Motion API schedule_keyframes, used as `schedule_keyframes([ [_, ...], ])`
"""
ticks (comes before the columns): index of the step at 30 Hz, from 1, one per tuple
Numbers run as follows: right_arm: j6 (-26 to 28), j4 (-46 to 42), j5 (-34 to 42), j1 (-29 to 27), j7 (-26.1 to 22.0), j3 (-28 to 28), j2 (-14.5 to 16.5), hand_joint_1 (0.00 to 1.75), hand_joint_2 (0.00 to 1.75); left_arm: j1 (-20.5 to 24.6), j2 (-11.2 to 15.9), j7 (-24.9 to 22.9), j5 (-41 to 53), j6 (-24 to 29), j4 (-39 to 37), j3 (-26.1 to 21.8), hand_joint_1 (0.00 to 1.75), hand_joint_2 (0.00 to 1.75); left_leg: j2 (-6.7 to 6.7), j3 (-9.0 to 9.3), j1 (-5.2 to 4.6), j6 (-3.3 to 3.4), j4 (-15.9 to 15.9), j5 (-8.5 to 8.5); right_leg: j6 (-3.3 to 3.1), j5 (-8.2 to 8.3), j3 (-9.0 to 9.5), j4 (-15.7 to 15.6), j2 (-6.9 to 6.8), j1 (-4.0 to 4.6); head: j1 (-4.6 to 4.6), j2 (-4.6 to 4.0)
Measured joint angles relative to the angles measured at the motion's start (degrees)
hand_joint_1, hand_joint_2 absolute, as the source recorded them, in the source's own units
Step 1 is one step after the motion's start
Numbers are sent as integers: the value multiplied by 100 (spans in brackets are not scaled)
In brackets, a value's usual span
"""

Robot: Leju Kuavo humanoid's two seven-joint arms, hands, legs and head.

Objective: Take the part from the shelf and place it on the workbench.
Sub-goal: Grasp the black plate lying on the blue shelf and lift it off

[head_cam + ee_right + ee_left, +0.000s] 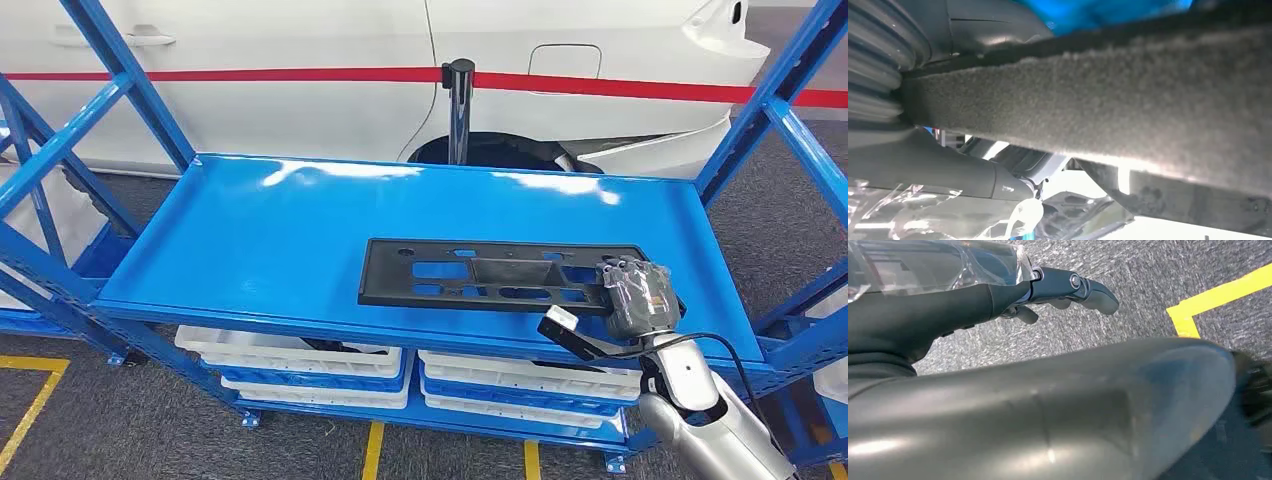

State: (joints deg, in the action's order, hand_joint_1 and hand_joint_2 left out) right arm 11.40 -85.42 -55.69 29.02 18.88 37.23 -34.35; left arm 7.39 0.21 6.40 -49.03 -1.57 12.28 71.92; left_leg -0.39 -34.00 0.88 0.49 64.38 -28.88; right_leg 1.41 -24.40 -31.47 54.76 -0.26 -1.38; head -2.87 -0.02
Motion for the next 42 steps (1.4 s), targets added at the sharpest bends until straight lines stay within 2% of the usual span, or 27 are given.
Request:
schedule_keyframes([
  [2,73,-9,95,-7,11,-51,1,175,175,5,1,0,0,0,0,1,0,0,1,214,-6,12,-434,147,28,5,3,0,1,7,-1,0],
  [3,149,-19,207,-21,21,-104,1,175,175,8,1,0,0,0,0,2,0,0,1,358,-10,36,-748,266,60,6,1,2,2,18,2,0],
  [4,230,-39,337,-42,26,-161,1,175,175,9,0,0,0,0,0,3,0,0,1,425,-19,64,-914,322,96,12,-2,0,4,30,5,0],
  [7,511,-166,811,-142,16,-366,3,175,175,-2,-2,0,-1,0,0,5,0,0,3,413,-46,186,-979,383,205,22,-13,-10,10,16,19,0],
  [8,598,-226,976,-181,4,-442,7,175,175,-2,-1,0,-2,1,0,5,0,0,6,412,-46,230,-995,406,230,-37,-49,65,13,3,24,0],
  [10,742,-362,1299,-266,-29,-585,14,175,175,4,1,0,-12,20,0,5,0,0,12,408,-38,302,-1019,445,255,-363,-286,594,18,-13,30,0],
  [12,867,-510,1615,-339,-73,-708,28,175,175,1,0,0,-24,37,0,5,0,0,10,393,-53,328,-1018,450,265,-750,-661,1426,22,-12,33,0],
  [13,923,-592,1778,-372,-102,-767,38,175,175,-5,-1,0,-28,32,0,5,0,0,8,391,-61,330,-1017,449,269,-835,-793,1714,23,-9,34,0],
  [14,974,-679,1945,-394,-134,-821,50,175,175,-10,-1,0,-33,27,0,5,0,0,6,391,-66,329,-1015,448,271,-809,-830,1787,23,-9,34,0],
  [15,1015,-771,2116,-411,-170,-872,62,175,175,-13,-1,0,-39,21,0,5,0,0,3,396,-66,326,-1012,445,270,-677,-756,1622,22,-13,34,0],
  [18,1102,-1087,2660,-436,-272,-1011,95,175,175,-9,-1,0,-75,15,0,5,0,0,-2,404,-85,278,-990,412,264,-143,-218,462,21,-34,36,0],
  [20,1180,-1334,2986,-451,-325,-1093,125,175,175,-5,1,1,-106,15,0,5,0,87,1,384,-121,227,-978,394,225,-54,-76,103,32,-34,32,0],
  [22,1270,-1584,3272,-463,-366,-1155,155,175,175,-6,2,2,-130,15,0,4,0,175,3,368,-120,181,-979,390,154,-51,-93,85,39,-22,27,0],
  [24,1348,-1842,3523,-467,-411,-1215,174,175,175,-9,3,10,-151,15,0,4,0,175,5,287,-95,124,-797,263,84,-42,-93,78,29,-23,22,0],
  [25,1381,-1983,3635,-466,-437,-1247,182,175,175,-10,4,21,-163,12,0,4,0,175,7,165,-84,91,-527,108,53,-38,-90,73,22,-27,19,0],
  [27,1431,-2262,3845,-467,-483,-1290,198,175,175,-11,3,54,-187,5,0,4,0,175,10,-225,-72,44,304,-268,18,-44,-91,74,18,-16,11,0],
  [28,1444,-2394,3946,-467,-498,-1298,205,175,175,-13,3,76,-198,2,0,4,0,175,10,-404,-68,36,660,-382,11,-47,-90,74,19,-7,10,0],
  [29,1453,-2522,4038,-466,-508,-1303,211,175,175,-14,3,101,-205,2,0,4,0,175,10,-502,-68,41,831,-394,8,-50,-86,74,22,1,10,0],
  [30,1457,-2645,4116,-463,-515,-1308,216,175,175,-15,4,129,-214,2,0,3,0,175,10,-485,-72,59,755,-295,6,-52,-80,74,26,10,10,0],
  [31,1459,-2768,4185,-450,-517,-1314,220,175,175,-15,4,155,-223,2,0,3,0,175,9,-353,-82,92,443,-108,6,-53,-71,74,30,19,10,0],
  [33,1460,-3004,4309,-405,-521,-1326,228,175,175,-11,19,207,-238,2,-1,3,0,175,13,50,-120,192,-443,290,12,-60,-57,75,37,41,10,0],
  [34,1460,-3116,4371,-377,-523,-1330,232,175,175,-6,27,228,-242,2,-2,3,0,175,19,191,-140,226,-758,405,23,-64,-57,76,39,50,10,0],
  [35,1461,-3222,4435,-354,-525,-1332,237,175,175,-3,36,248,-243,1,-2,2,0,175,25,256,-157,246,-924,450,39,-69,-57,76,38,53,10,0],
  [38,1472,-3484,4680,-309,-559,-1332,250,175,175,-6,36,303,-263,0,-2,0,0,175,22,273,-163,278,-1007,484,121,-85,-58,83,26,44,12,0],
  [39,1484,-3568,4793,-301,-597,-1332,254,175,175,-6,34,322,-279,0,-2,-3,0,175,19,293,-146,304,-1043,514,148,-146,-91,162,24,41,15,0],
  [40,1501,-3653,4913,-296,-649,-1331,256,175,175,-5,33,339,-301,7,-2,-6,0,175,19,312,-126,332,-1078,543,174,-272,-172,352,26,41,19,0],
  [42,1547,-3790,5092,-336,-774,-1327,262,175,175,-4,33,363,-338,38,-2,-11,0,175,19,326,-107,360,-1099,563,214,-650,-490,1058,31,28,27,0],
])
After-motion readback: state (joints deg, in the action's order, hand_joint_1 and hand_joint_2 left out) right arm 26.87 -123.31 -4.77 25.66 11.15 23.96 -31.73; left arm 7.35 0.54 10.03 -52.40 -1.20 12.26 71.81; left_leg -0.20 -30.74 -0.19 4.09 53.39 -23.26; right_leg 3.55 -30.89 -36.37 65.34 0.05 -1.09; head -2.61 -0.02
